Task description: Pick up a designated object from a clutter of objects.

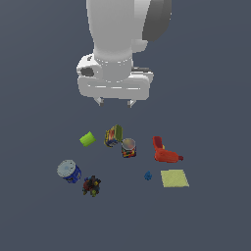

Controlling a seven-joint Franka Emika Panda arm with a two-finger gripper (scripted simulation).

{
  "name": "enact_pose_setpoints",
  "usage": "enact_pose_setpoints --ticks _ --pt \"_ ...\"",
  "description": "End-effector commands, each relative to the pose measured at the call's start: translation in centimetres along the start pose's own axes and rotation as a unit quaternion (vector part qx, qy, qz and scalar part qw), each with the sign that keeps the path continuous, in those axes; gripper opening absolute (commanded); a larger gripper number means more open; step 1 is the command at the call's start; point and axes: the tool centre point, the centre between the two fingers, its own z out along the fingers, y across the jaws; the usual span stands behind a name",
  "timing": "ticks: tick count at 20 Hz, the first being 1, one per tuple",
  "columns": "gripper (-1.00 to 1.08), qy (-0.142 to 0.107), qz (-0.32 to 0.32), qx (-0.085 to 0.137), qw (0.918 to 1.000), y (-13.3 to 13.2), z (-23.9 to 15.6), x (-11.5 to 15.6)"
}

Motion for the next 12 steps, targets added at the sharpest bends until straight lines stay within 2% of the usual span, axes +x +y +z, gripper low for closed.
enact_pose_setpoints --ticks 1,12 --pt "1.0 0.0 0.004 -0.002 1.0 0.3 -0.2 0.0" --pt "1.0 0.002 -0.015 0.0 0.9999 -0.5 2.6 0.8"
